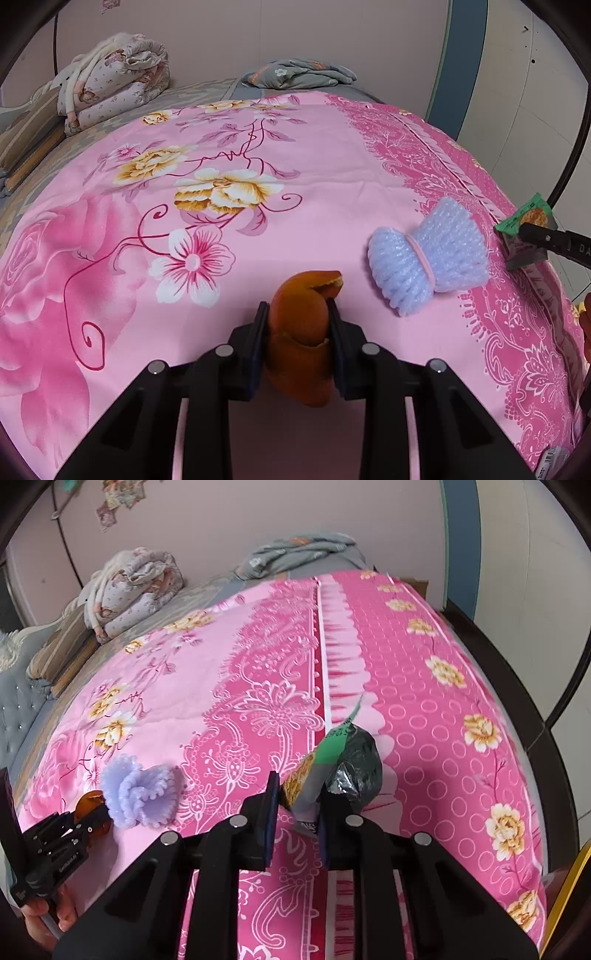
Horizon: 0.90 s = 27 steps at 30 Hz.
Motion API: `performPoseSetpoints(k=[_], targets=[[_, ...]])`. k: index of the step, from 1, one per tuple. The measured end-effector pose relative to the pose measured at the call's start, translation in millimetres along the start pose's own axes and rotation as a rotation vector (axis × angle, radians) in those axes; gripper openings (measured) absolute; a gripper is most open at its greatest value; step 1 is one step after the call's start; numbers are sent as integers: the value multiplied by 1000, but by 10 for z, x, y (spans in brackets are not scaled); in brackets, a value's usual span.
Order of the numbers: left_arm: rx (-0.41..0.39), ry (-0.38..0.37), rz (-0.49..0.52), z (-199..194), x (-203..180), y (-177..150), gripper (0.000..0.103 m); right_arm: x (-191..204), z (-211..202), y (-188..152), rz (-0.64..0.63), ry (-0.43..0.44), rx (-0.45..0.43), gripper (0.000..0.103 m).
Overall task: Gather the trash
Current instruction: 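Grasp the orange peel with the left tool while the right tool grasps the grey snack packet, then lift the orange peel and snack packet and carry them toward the bin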
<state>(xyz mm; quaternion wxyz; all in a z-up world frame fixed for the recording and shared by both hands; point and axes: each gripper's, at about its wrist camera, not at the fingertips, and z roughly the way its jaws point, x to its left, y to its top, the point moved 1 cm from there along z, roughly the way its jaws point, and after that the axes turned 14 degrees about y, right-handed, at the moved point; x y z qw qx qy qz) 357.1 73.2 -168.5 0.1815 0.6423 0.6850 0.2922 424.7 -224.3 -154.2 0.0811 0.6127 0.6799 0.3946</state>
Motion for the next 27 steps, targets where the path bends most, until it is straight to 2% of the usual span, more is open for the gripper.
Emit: performPoseSetpoints(k=[10,19,27], targets=[[-29,9,-23,-221,47,19,27,205,-433,-2,-46,35,-38,15],[-85,10,-19,-696,-38,23,27,218,-940,-186,-36,54,-32,15],[-153,-10,0,-1218,-237,46,27,71,-1555,-329,-21,34,-69,15]])
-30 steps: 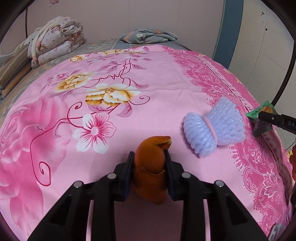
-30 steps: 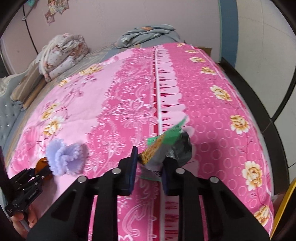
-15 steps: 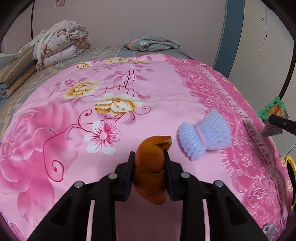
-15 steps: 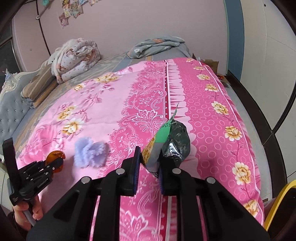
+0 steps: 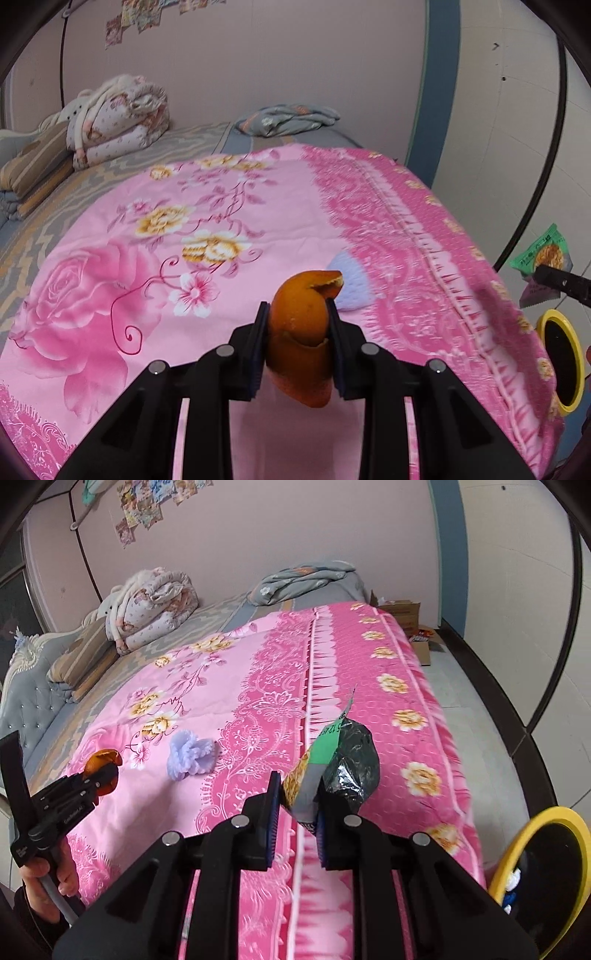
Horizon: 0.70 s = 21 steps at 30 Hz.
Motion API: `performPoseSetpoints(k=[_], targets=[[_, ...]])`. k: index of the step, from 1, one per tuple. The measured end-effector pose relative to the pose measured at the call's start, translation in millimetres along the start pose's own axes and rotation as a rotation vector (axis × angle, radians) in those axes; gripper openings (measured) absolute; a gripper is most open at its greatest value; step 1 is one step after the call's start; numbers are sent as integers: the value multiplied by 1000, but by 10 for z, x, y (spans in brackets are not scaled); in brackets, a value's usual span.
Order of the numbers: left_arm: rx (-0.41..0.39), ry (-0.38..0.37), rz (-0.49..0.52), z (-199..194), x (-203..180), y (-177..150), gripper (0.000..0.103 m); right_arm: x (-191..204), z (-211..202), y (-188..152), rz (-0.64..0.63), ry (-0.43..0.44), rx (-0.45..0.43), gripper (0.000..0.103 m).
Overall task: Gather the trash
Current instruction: 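Lift the orange peel and snack packet and carry them toward the bin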
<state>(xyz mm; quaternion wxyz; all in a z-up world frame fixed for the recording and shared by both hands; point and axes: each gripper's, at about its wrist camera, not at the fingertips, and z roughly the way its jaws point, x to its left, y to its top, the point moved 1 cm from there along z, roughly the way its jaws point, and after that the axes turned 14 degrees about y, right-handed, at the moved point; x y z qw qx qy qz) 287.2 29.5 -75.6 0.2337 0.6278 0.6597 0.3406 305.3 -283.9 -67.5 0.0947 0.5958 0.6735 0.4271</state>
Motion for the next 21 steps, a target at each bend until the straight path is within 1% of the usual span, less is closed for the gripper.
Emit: performPoseSetpoints(k=[8,13,18,21], targets=[[-82,-45,27,-553,-394,139,27,-147,-701,-30,14,-28,-80,15],[-117,-86,42,-825,-641,229,27,-264,-1150,-30,24,-41,-140,16],[-157,-126,72,-1099,-955,332,27,-411,-1545,3,44,-56,-197,15],[-167,-157,84,-1219,-1162,395,27,-519,-1791,9,56,-74,-231,16]])
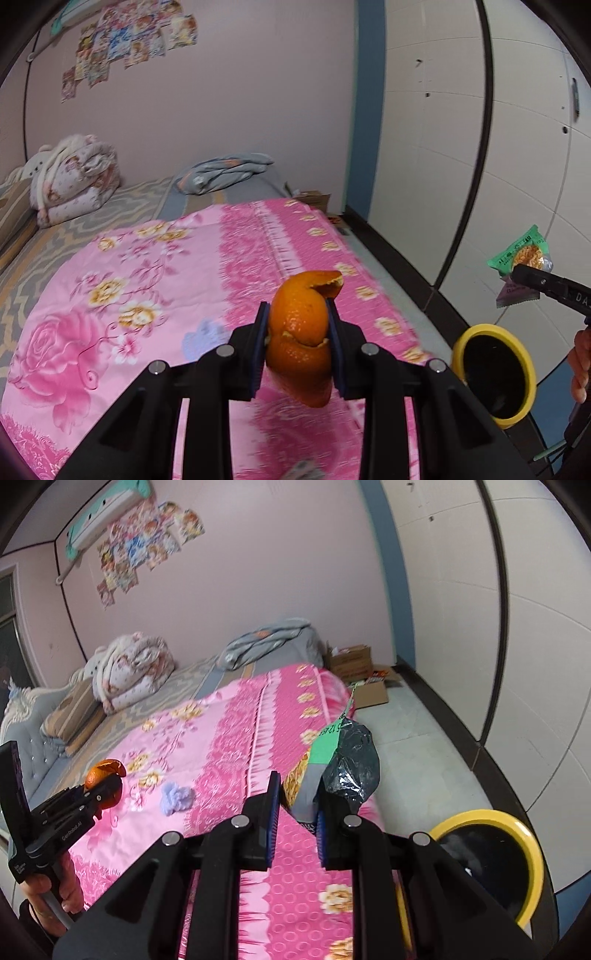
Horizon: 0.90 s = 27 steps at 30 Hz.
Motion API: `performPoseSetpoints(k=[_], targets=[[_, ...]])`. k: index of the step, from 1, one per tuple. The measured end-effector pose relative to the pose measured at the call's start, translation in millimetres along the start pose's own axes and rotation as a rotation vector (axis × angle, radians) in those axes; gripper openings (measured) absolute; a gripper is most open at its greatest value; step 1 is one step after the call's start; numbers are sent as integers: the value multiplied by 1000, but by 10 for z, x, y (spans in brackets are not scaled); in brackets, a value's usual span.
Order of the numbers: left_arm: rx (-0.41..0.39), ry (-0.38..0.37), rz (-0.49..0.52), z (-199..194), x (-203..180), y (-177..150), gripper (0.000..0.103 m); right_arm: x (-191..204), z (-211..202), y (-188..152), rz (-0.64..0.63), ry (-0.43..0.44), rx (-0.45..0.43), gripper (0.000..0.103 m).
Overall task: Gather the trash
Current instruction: 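Lift the orange peel and snack packet and carry them toward the bin, then open the left tool over the bin while the right tool releases the grey packet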
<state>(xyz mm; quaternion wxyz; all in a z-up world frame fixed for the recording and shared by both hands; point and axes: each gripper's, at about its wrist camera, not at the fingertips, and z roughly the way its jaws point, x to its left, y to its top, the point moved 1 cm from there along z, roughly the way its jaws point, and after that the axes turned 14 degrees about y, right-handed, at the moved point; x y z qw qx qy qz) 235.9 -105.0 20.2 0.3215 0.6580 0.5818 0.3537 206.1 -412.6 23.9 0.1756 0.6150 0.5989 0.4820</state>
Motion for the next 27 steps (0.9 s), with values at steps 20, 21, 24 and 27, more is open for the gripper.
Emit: performPoseSetpoints(k=[20,21,24,27], targets=[[-24,-189,126,-63,-1635,228,27,-1128,-985,13,115,-213,-138,16],[-24,-193,133,-46,-1695,225,27,-1185,-1014,-2,118,-225,-142,16],[-24,-211,155,4,-1899,219,27,-1323,-1064,-60,129,-255,-150,16],[-19,-229,180,59,-2103,171,27,-1420,-1081,-138,135,-285,-156,16]])
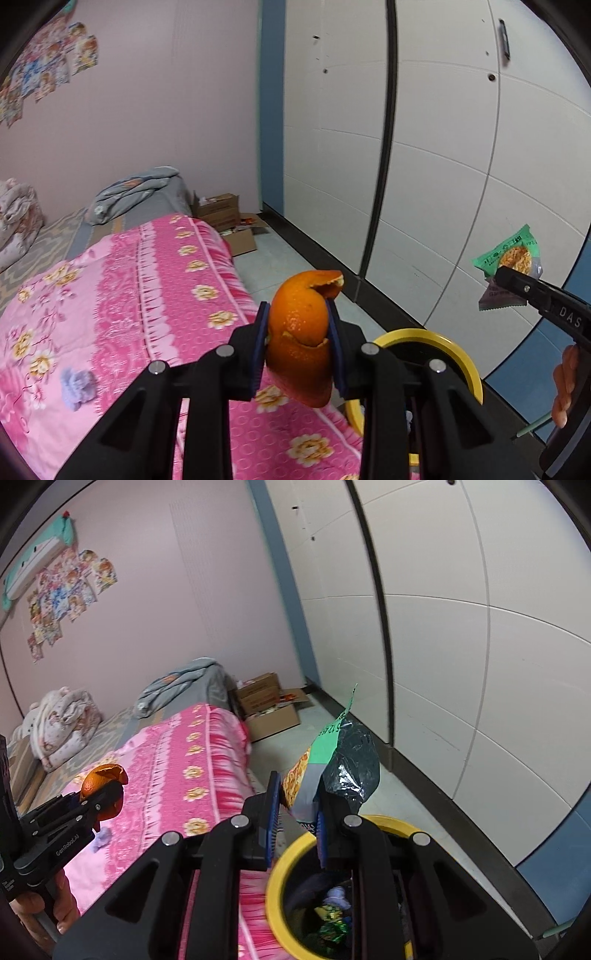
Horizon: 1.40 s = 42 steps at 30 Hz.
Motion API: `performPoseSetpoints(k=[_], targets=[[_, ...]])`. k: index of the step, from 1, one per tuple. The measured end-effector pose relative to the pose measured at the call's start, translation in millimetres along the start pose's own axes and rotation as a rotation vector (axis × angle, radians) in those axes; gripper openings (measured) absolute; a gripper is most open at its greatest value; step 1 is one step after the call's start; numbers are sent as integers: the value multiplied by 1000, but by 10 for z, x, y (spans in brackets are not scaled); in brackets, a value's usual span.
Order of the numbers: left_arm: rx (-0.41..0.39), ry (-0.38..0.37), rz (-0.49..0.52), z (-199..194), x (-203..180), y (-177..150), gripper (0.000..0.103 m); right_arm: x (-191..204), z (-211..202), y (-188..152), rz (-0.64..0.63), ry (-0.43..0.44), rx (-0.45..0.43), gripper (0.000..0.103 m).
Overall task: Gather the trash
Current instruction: 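Open the left tool over the bin while the right tool releases the grey packet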
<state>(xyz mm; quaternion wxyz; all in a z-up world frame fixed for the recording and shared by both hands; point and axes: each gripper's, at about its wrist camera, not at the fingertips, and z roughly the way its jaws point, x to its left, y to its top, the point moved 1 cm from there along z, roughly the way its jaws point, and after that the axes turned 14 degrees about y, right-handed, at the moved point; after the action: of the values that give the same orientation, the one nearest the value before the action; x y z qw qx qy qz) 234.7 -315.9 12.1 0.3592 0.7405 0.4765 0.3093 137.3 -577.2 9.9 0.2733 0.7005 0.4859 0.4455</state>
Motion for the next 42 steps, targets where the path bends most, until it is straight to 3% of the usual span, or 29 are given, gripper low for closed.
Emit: performPoseSetpoints(k=[13,24,35,40,42], targets=[[71,-52,70,520,-670,-186,27,-583,227,-368,67,-104,38,16],[152,-115,131,964,-1226,-532,28,-950,394,-738,112,-192,55,16],[203,-166,148,1212,-1467,-733,28,-1262,498,-1040,155,-221,96,17],[192,-172,149,1174,-1485,-710,32,-1259,486,-1061,160,-225,94,21],[193,-172,140,1164,-1456,-694,36,-1254,448,-1064,160,-228,95,34]])
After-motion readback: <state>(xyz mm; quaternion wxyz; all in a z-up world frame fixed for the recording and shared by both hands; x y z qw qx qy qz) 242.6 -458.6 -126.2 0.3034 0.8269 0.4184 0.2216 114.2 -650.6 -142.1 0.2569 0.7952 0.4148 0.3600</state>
